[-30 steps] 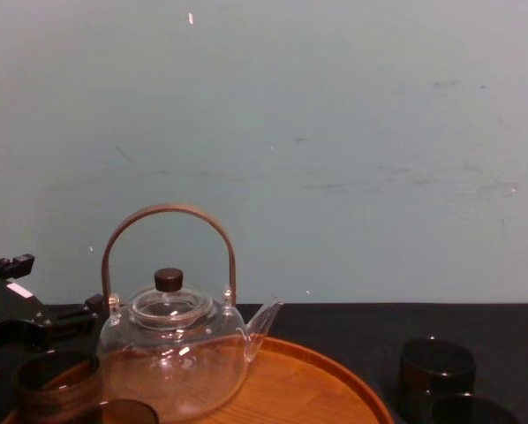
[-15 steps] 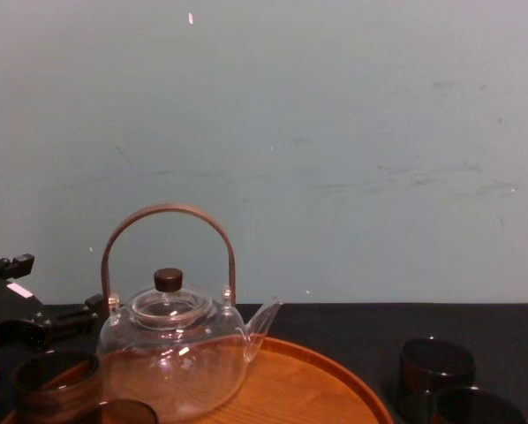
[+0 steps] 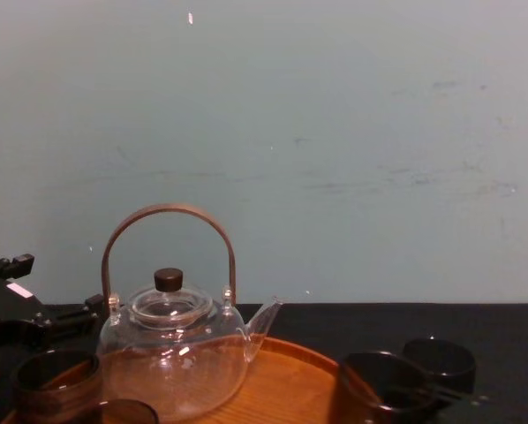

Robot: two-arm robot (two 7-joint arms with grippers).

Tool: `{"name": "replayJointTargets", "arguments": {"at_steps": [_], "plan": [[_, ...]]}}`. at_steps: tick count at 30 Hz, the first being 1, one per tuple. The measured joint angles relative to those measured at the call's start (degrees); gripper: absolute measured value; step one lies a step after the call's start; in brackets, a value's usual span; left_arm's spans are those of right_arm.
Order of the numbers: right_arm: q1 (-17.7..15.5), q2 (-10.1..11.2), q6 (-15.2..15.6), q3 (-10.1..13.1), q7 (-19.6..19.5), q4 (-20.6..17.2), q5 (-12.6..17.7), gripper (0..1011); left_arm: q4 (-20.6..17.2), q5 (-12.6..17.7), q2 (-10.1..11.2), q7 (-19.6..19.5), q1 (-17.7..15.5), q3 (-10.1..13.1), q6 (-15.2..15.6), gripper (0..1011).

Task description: Pick up the glass from the table and place it on the tray.

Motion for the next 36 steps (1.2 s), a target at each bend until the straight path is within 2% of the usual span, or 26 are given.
{"name": "replayJointTargets", "arguments": {"at_steps": [8, 11, 19, 26, 36], "plan": [[3.20, -1.46, 0.60, -4.01, 1.42, 0.41, 0.01, 905, 0.00, 0.00, 0.00, 0.00, 0.00, 0.00, 0.00, 1001], [4.80, -2.43, 0.72, -6.04, 1.97, 1.44, -0.13, 905, 0.00, 0.00, 0.00, 0.00, 0.00, 0.00, 0.00, 1001], [8.30, -4.55, 0.76, -9.56, 2.67, 4.80, -0.81, 904, 0.00, 0.00, 0.00, 0.00, 0.00, 0.00, 0.00, 1001], [10.12, -5.70, 0.72, -11.14, 2.81, 7.79, -0.82, 904, 0.00, 0.00, 0.00, 0.00, 0.00, 0.00, 0.00, 1001], [10.85, -5.93, 0.82, -11.84, 2.65, 9.93, -0.90, 904, 0.00, 0.00, 0.00, 0.00, 0.00, 0.00, 0.00, 1001]]}}
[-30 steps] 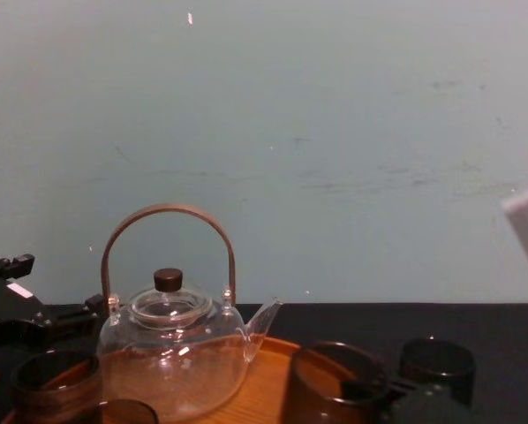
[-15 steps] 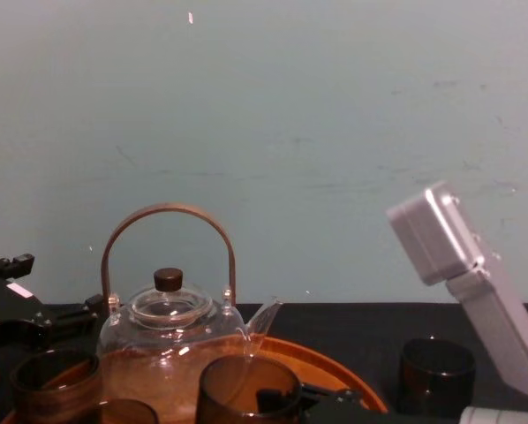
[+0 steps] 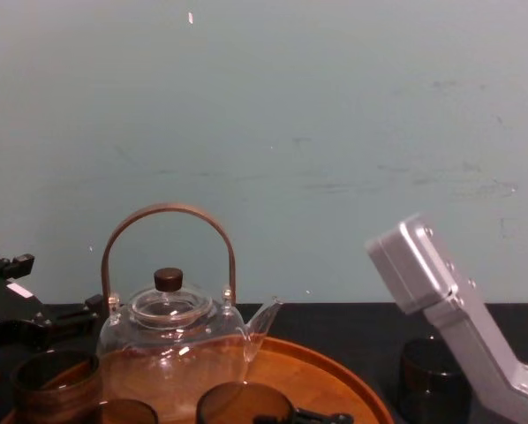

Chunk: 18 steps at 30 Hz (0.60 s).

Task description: Pick up the glass from the table and place it on the tray.

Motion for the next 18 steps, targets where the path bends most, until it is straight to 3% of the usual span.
{"name": "replayJointTargets", "arguments": {"at_steps": [18], "plan": [[0.14, -0.39, -0.01, -0.46, 0.10, 1.13, 0.13, 904, 0.00, 0.00, 0.00, 0.00, 0.00, 0.00, 0.00, 1001]]}}
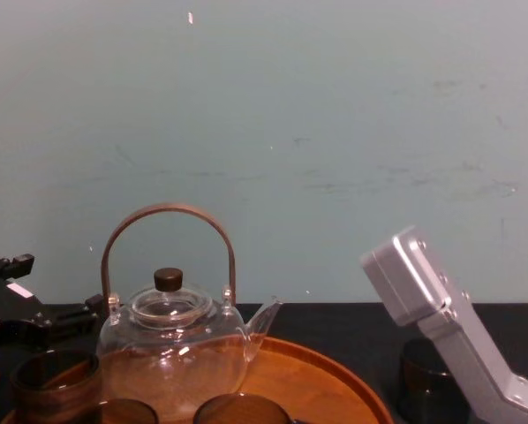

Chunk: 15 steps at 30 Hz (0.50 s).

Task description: Pick up the glass from the table and place it on the tray.

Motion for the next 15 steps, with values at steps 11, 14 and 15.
{"name": "replayJointTargets", "arguments": {"at_steps": [11, 14, 15], "plan": [[-0.05, 0.05, -0.04, 0.04, -0.02, -0.15, -0.03, 973, 0.00, 0.00, 0.00, 0.00, 0.00, 0.00, 0.00, 1001], [-0.06, 0.06, -0.05, 0.05, -0.03, -0.16, -0.04, 1002, 0.00, 0.00, 0.00, 0.00, 0.00, 0.00, 0.00, 1001], [-0.06, 0.07, -0.05, 0.06, -0.04, -0.17, -0.04, 1002, 0.00, 0.00, 0.00, 0.00, 0.00, 0.00, 0.00, 1001]]}}
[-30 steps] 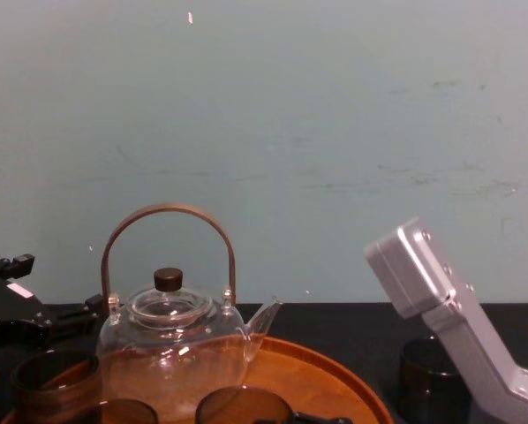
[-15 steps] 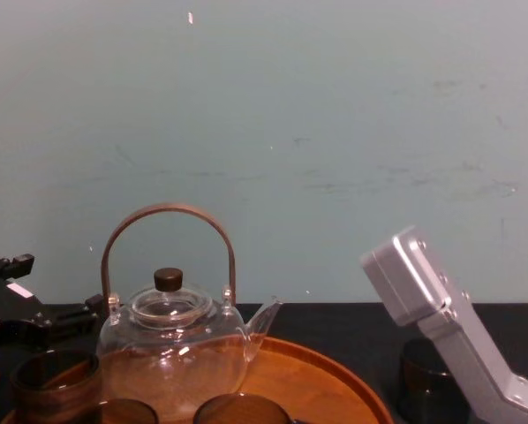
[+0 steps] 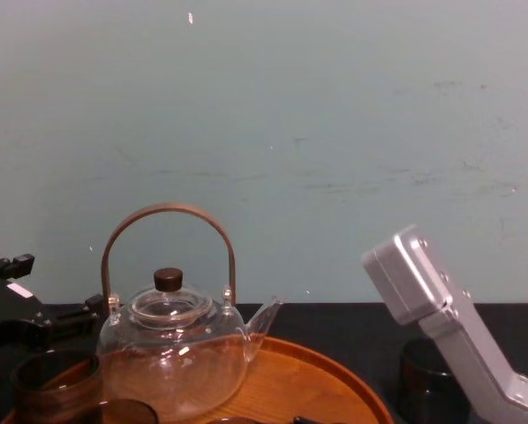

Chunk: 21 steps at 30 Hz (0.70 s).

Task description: Pick up the glass from the table and place it on the tray.

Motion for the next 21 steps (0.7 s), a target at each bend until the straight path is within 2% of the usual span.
{"name": "replayJointTargets", "arguments": {"at_steps": [12, 19, 21], "plan": [[-0.23, 0.39, -0.93, 0.32, 0.35, -0.82, 0.41, 1002, 0.00, 0.00, 0.00, 0.00, 0.00, 0.00, 0.00, 1001], [-1.14, 2.05, -4.00, 1.58, 1.17, -4.70, 1.55, 1002, 0.00, 0.00, 0.00, 0.00, 0.00, 0.00, 0.00, 1001], [-1.68, 2.96, -4.80, 2.10, 1.37, -6.78, 2.05, 1002, 0.00, 0.00, 0.00, 0.00, 0.00, 0.00, 0.00, 1001]]}}
